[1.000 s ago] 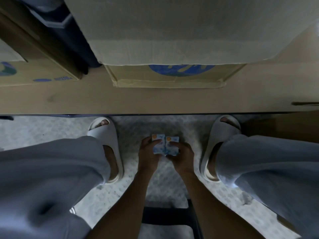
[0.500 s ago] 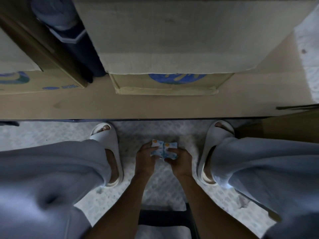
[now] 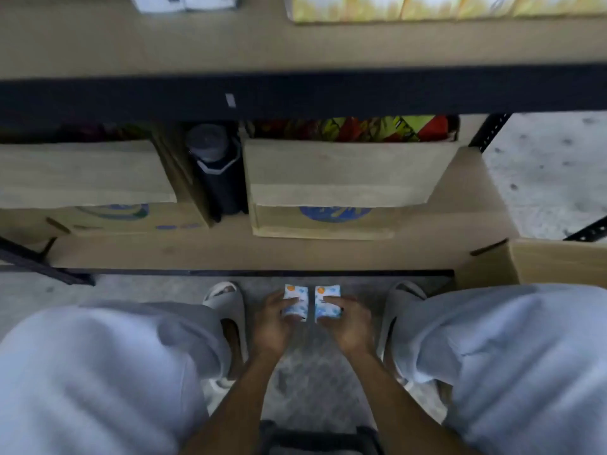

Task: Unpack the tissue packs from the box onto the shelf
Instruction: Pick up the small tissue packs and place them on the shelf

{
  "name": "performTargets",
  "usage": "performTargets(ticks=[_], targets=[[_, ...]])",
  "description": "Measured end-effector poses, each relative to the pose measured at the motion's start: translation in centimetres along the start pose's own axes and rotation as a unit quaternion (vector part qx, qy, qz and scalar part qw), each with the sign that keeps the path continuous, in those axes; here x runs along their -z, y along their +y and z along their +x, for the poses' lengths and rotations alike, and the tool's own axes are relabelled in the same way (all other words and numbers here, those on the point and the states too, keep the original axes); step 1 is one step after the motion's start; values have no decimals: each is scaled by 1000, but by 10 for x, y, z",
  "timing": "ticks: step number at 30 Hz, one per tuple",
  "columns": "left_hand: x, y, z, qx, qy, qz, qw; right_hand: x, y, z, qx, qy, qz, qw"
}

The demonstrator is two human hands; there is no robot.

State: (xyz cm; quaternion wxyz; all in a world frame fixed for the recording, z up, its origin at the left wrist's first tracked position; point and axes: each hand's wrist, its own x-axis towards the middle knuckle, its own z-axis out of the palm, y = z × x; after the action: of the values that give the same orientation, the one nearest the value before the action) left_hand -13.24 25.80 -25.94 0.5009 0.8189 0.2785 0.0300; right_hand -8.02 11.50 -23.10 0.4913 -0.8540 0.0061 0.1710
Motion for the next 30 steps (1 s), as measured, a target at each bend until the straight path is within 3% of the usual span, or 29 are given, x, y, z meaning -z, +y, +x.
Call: performTargets(ticks=[5, 11, 23, 30], targets=[[37, 38, -8, -49, 49, -67, 995, 27, -50, -16, 66, 6, 7, 998], [77, 98, -23, -131, 109, -44, 984, 48, -107, -37, 142, 33, 17, 989], [175, 194, -48, -306, 253, -74, 915, 83, -242, -81, 374, 106, 19, 921], [232, 249, -40, -349, 280, -87, 890, 89, -312, -72, 418, 127, 25, 899]])
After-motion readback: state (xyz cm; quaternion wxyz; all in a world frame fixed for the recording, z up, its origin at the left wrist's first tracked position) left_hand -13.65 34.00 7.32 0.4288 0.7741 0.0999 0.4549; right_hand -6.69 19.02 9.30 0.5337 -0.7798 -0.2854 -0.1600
